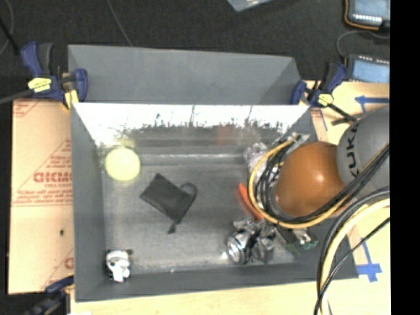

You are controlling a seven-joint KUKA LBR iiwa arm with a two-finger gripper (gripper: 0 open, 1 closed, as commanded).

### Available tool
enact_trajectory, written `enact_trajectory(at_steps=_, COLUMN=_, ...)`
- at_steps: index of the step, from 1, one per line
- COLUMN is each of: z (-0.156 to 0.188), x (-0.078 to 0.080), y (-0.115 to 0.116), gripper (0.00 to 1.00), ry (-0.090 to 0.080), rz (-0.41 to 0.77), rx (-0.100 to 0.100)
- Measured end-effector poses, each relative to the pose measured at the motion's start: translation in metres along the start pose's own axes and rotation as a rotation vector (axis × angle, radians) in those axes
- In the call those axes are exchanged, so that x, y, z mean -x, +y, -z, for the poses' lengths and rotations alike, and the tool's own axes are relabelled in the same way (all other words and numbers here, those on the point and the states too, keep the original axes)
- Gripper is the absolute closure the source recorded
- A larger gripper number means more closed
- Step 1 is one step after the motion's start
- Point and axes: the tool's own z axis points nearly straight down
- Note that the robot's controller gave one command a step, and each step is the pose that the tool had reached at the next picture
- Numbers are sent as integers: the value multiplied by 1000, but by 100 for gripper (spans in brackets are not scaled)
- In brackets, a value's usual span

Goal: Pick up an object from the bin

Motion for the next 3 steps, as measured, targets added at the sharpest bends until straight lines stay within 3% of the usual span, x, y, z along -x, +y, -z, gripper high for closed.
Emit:
enact_trajectory(at_steps=1, z=0, x=0, y=0, gripper=100, ry=0, rz=0, rx=0)
enact_trajectory(at_steps=2, z=39, x=-6, y=-2, gripper=100, ry=7, rz=-1, rx=7)
enact_trajectory(at_steps=3, z=81, x=-6, y=-7, gripper=100, ry=-2, rz=3, rx=0)
